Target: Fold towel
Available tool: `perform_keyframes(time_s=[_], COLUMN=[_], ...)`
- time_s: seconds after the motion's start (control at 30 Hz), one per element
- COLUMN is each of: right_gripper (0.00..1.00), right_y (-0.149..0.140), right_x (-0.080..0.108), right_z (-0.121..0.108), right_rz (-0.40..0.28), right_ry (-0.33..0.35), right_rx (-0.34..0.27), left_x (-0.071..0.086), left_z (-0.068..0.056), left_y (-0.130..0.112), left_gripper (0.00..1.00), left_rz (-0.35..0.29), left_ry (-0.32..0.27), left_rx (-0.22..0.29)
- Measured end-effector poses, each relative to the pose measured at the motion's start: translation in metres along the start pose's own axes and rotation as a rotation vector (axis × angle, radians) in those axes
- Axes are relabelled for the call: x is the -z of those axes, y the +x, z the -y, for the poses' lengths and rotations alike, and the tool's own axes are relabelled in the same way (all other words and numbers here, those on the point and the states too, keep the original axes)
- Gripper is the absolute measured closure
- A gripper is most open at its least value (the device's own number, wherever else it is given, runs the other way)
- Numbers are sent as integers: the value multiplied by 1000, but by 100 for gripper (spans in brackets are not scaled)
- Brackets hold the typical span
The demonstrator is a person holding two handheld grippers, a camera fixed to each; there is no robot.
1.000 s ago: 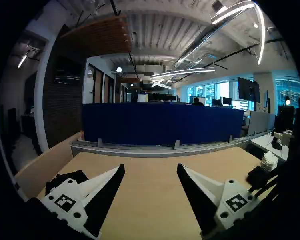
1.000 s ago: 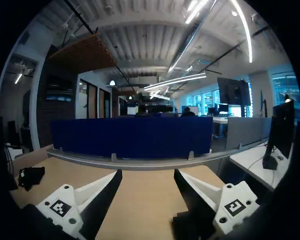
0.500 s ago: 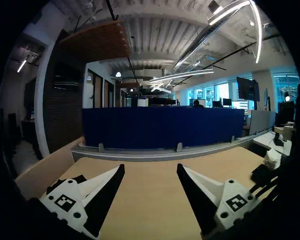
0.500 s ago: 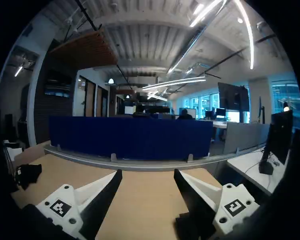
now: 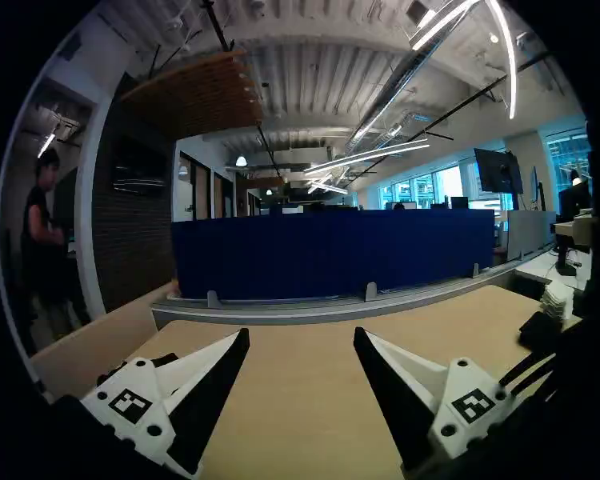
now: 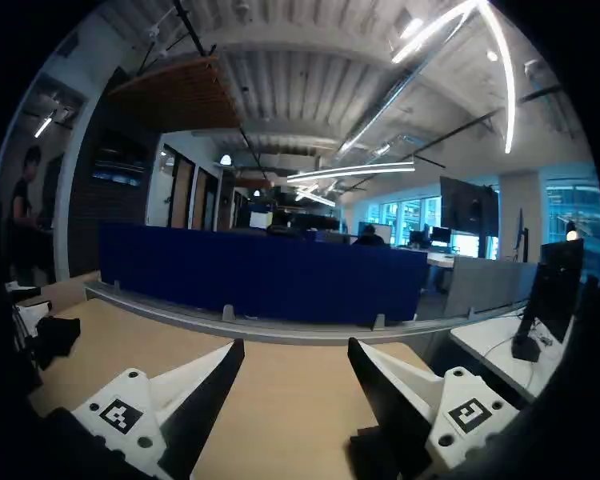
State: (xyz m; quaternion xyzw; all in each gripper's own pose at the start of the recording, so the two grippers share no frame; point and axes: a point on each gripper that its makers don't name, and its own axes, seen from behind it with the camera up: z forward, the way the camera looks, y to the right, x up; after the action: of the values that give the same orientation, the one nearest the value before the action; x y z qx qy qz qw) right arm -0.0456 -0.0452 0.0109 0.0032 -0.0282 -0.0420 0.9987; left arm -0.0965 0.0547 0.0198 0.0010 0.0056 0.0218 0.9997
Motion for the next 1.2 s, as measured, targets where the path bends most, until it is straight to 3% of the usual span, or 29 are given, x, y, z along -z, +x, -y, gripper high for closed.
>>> perform_keyframes(time_s=[0.27,0.77,1.2], right_gripper=[0,0,0], right_y=[-4,-38,-49], right_x=[-9,-22,-25], right_z=[15,20,25], right_rz=[-13,-19,-21], right_ry=[12,0,-1], right_rx=[-13,-8,9], left_x=[-2,-5,-12], left_z=[9,29,37], left_y=[-28,-96,-123], left_gripper=[3,3,3], left_rz=[-25,-47,-75], left_ry=[16,42,55], left_rx=[6,35,61])
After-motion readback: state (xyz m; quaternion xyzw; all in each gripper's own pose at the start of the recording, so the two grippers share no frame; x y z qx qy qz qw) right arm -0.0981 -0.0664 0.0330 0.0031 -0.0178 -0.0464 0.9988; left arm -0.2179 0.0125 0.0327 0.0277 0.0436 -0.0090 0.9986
